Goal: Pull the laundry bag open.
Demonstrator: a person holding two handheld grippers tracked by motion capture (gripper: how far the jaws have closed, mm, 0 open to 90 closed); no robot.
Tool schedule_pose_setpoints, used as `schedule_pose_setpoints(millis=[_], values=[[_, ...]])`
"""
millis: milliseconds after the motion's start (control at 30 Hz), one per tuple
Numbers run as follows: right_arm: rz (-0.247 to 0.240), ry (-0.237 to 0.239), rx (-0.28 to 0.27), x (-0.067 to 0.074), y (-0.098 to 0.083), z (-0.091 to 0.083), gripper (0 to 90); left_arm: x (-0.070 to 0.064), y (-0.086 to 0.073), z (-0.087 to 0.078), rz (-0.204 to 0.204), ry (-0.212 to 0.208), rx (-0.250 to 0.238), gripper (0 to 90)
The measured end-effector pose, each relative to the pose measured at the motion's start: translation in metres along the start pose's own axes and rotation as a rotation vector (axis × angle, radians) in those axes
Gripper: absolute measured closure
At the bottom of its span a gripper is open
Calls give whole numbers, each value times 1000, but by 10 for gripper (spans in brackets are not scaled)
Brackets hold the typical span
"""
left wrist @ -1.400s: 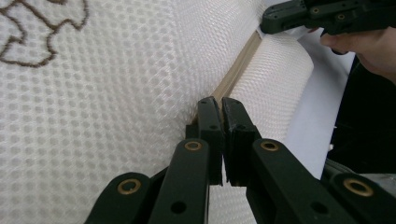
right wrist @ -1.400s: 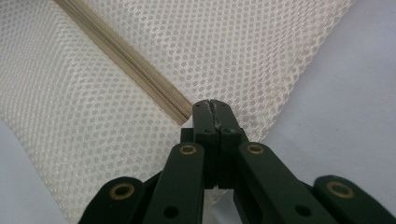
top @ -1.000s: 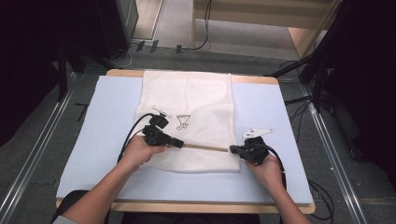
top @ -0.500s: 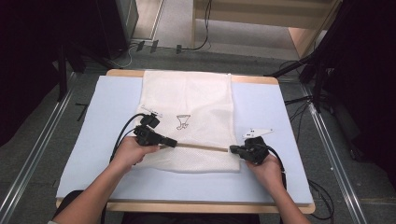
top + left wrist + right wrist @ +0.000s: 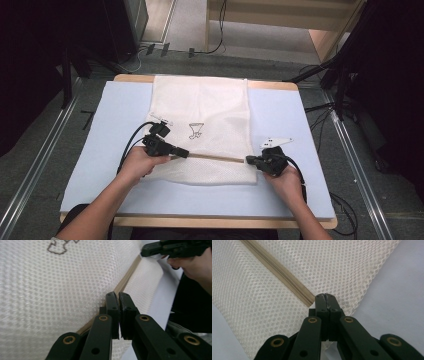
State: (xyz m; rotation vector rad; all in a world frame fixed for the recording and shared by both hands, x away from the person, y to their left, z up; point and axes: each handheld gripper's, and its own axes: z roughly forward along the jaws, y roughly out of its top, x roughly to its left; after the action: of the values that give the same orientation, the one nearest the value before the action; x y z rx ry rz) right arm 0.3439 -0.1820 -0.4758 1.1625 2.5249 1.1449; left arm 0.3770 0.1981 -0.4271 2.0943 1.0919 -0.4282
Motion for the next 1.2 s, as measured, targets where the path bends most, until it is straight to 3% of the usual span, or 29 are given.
schedule_pose_setpoints(millis=[500,700,767,933,1200], values=[[-4,-3,0,1,0,0,900,5,-5,-7,-6,13,9,889],[-2,-4,1,1,0,0,900,13,-12,-20,-24,49,-5,889],[-2,-4,1,0,0,0,900,19,-16,-29,-51,53,-18,888],[1,1,1,0,0,0,900,27,-26,-43,-47,82,-25,888],[-3,2,3,0,0,0,900,32,-32,-53,-64,91,-41,887]])
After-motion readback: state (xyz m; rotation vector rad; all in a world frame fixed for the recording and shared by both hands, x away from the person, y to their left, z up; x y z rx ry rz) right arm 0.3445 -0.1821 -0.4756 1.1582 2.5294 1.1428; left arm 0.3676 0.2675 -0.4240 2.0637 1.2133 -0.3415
